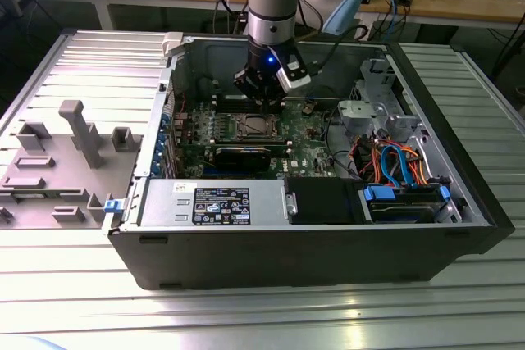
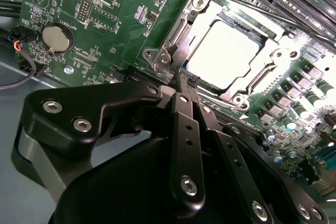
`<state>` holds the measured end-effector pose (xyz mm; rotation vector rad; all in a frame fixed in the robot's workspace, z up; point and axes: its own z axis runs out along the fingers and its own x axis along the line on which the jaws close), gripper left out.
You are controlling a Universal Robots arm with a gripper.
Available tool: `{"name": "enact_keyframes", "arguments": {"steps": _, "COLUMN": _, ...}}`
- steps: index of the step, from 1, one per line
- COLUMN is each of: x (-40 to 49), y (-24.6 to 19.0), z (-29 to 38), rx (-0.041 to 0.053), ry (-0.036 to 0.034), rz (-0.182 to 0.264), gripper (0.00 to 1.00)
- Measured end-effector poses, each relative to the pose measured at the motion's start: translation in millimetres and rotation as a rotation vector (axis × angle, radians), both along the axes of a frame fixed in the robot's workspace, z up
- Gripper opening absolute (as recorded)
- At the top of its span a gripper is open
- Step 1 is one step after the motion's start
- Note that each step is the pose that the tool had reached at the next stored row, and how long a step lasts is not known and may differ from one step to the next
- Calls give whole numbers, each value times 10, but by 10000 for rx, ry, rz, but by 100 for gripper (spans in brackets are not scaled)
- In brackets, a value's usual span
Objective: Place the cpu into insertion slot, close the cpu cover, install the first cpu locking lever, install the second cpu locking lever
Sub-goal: 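Install the second cpu locking lever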
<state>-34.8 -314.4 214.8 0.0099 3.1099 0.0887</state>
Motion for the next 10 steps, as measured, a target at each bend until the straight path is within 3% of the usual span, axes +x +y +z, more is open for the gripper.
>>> {"name": "enact_keyframes", "arguments": {"steps": 10, "x": 0, "y": -27, "z": 1, "rx": -1, "ry": 0, "rz": 0, "gripper": 11}}
